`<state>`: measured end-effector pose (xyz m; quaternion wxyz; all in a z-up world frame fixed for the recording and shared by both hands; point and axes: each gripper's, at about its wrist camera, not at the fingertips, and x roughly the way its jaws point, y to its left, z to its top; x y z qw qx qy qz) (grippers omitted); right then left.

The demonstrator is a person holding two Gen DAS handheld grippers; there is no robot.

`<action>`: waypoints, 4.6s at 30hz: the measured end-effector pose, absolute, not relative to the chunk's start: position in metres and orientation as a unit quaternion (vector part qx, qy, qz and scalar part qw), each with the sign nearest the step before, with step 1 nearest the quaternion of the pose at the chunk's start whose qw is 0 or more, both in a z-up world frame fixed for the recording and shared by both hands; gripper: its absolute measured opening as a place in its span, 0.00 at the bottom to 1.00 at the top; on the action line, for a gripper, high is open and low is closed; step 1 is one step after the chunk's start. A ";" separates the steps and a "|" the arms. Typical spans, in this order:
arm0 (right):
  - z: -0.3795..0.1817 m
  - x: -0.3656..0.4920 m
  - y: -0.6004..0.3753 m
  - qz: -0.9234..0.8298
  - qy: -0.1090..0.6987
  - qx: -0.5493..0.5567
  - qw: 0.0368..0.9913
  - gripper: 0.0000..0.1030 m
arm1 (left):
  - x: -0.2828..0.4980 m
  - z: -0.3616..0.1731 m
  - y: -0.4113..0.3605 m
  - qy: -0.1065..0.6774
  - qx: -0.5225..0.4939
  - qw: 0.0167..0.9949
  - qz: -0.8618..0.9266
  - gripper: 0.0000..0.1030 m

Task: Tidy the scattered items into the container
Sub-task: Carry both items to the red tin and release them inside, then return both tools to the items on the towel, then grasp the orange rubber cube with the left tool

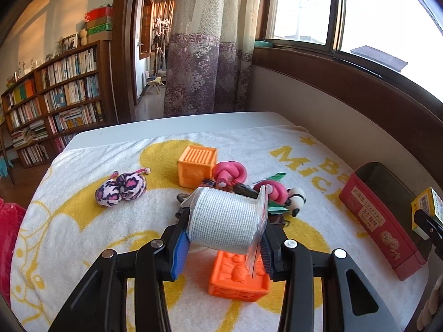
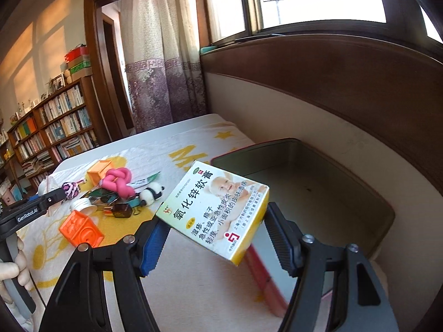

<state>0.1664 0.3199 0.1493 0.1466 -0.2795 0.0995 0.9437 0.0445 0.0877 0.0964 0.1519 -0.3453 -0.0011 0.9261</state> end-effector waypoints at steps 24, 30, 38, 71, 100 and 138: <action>0.143 0.189 0.410 0.928 0.117 -0.282 0.215 0.70 | 0.059 0.130 0.284 0.065 -0.344 0.305 0.885 0.44; 0.137 0.188 0.421 0.926 0.121 -0.286 0.216 0.70 | 0.054 0.131 0.323 0.072 -0.346 0.334 0.874 0.44; 0.130 0.189 0.429 0.923 0.128 -0.291 0.217 0.72 | 0.050 0.117 0.357 0.076 -0.370 0.368 0.850 0.55; 0.145 0.182 0.385 0.936 0.126 -0.277 0.178 0.78 | 0.043 0.114 0.249 0.018 -0.374 0.283 0.883 0.78; 0.127 0.143 0.278 0.940 0.082 -0.323 0.080 0.78 | 0.045 0.064 0.084 -0.048 -0.411 0.153 0.898 0.78; 0.101 0.072 0.220 0.910 0.079 -0.407 -0.007 0.78 | 0.060 0.053 0.029 -0.064 -0.398 0.117 0.908 0.55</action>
